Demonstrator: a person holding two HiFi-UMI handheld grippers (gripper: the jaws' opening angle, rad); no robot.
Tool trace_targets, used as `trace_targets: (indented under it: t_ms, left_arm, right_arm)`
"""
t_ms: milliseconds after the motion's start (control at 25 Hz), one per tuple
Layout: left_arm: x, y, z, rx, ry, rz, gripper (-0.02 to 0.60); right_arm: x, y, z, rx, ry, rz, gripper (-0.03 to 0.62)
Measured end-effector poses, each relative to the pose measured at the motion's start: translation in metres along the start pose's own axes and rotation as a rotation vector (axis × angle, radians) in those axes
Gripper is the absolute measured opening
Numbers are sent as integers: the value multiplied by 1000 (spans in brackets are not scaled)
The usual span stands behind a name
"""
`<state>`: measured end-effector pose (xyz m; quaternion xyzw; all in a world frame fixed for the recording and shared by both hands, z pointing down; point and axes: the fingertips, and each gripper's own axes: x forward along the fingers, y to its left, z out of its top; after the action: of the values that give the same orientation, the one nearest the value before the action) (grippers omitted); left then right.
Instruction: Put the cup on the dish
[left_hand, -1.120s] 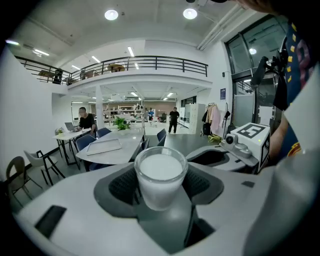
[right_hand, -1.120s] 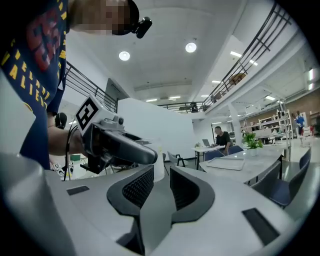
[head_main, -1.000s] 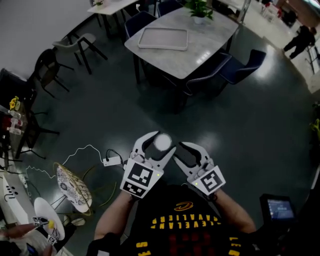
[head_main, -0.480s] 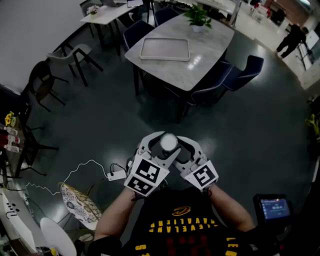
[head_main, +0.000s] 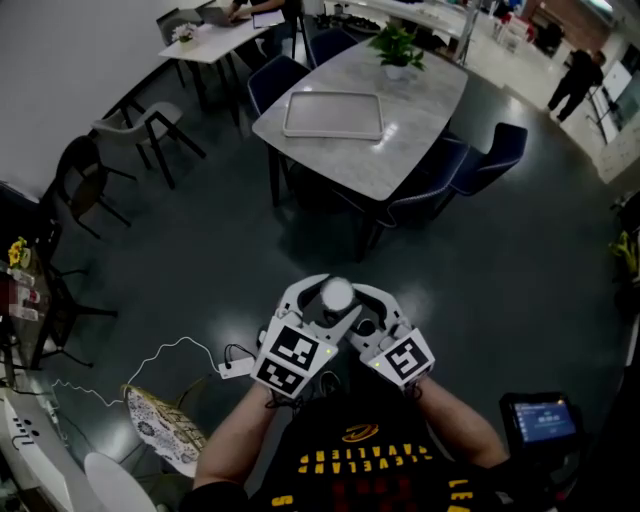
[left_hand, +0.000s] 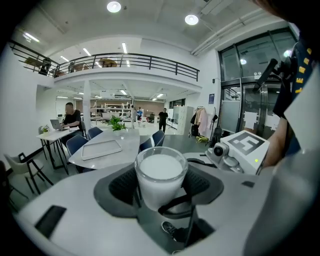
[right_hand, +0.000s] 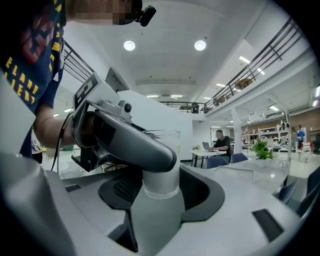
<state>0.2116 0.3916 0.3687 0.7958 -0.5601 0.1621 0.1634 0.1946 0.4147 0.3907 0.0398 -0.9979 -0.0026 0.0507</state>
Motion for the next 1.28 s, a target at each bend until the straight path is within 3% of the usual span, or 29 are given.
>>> trace_targets:
  t_ms: [280, 600, 920, 1280]
  left_arm:
    - [27, 36, 12, -1, -18, 41, 264]
    - [72, 88, 53, 17, -45, 121, 264]
    - [122, 121, 90, 32, -42, 177, 264]
    - [154, 145, 108, 33, -34, 238, 264]
  right_arm:
    - [28, -37, -1, -6, -32, 36, 236]
    - [62, -106, 14, -27, -63, 87, 235]
    - [79, -173, 24, -29, -77, 131, 235]
    - [94, -214, 26, -45, -100, 186, 235]
